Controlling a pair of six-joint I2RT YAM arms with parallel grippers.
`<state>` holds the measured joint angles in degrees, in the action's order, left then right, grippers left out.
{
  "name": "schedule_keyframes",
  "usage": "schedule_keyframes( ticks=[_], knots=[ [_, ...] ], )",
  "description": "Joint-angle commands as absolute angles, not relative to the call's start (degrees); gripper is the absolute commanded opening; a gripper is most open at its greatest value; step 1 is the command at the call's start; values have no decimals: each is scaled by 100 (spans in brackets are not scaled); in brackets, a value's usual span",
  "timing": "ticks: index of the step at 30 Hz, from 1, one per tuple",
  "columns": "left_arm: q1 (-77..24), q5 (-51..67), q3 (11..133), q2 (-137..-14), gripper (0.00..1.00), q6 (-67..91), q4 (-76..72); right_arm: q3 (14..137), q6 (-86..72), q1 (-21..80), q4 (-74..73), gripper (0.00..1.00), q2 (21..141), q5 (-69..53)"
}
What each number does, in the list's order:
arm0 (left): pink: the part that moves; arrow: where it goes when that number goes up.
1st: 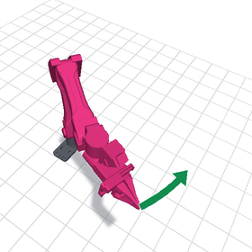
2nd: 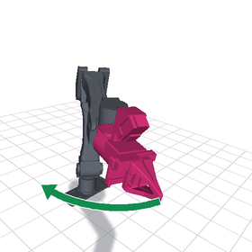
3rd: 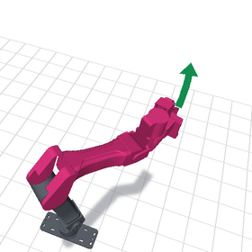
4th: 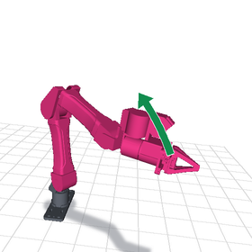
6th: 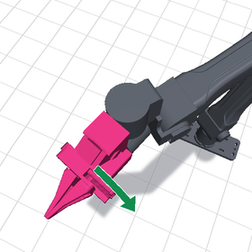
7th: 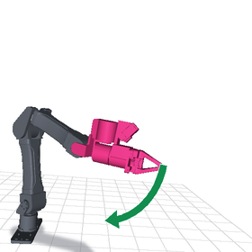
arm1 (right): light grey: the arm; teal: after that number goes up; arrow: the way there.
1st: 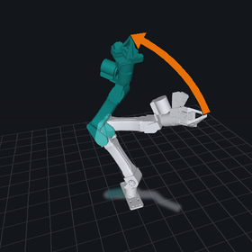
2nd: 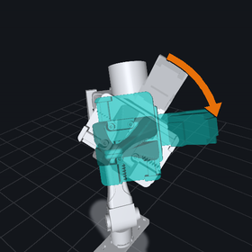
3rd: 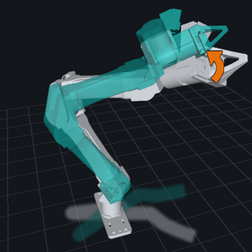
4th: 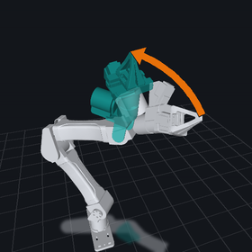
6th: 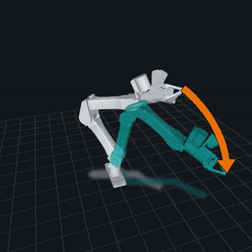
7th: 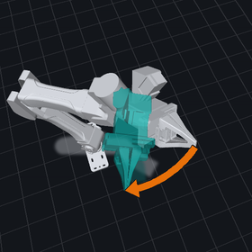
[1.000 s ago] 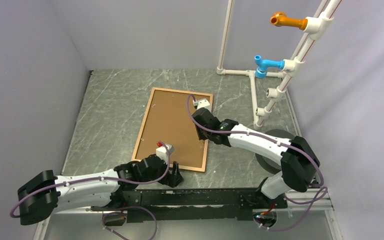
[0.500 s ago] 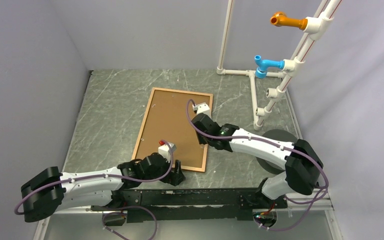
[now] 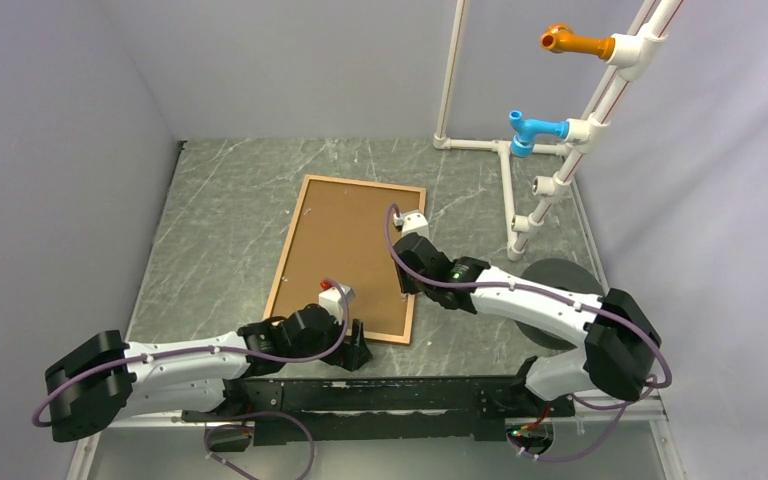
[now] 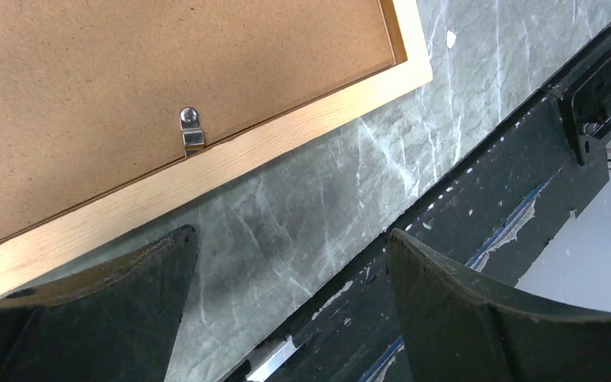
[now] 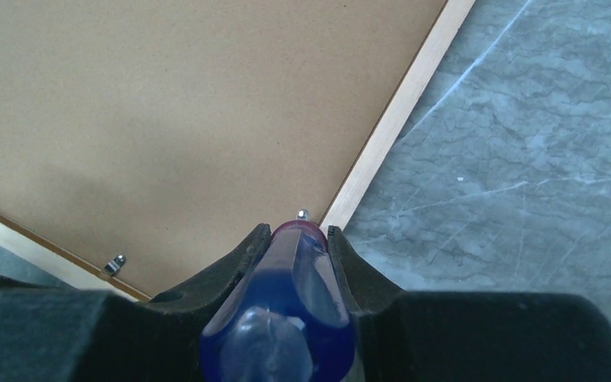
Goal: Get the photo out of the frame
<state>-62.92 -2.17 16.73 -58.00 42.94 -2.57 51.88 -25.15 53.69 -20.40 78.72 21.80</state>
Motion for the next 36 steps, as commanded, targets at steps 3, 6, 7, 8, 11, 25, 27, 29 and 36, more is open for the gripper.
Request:
schedule_keyframes(
  ticks=[3, 6, 7, 8, 11, 25, 27, 29, 36],
  knots=[
    [-6275, -53, 1792, -5854, 92, 4368, -246, 4762, -2897, 5457, -1294, 0, 7485, 1142],
    [-6275, -53, 1817, -5875, 92, 4377, -241, 4476, -2841, 5458, -677, 0, 7052, 939],
    [-6275, -53, 1831, -5874, 92, 4377, -232, 4381, -2850, 5457, -504, 0, 6906, 945],
    [-6275, -53, 1836, -5871, 92, 4373, -230, 4313, -2858, 5458, -377, 0, 6762, 968],
    [-6275, 77, 1888, -5766, 93, 4328, -170, 4291, -2822, 5456, -389, 0, 6441, 1261],
    [-6271, -1309, 2881, -4941, 99, 3482, 2286, 3817, -2850, 5458, -1074, 0, 5423, 2288],
    [-6262, -1600, 3066, -5069, 99, 3385, 2704, 3645, -2915, 5454, -1118, 0, 5165, 2326],
    [-6258, -1757, 3207, -5205, 99, 3288, 2901, 3463, -2958, 5455, -1195, 0, 4912, 2370],
    [-6198, -1758, 3484, -6006, 99, 2691, 2797, 3166, -3031, 5445, -1695, 0, 4017, 2706]
  ],
)
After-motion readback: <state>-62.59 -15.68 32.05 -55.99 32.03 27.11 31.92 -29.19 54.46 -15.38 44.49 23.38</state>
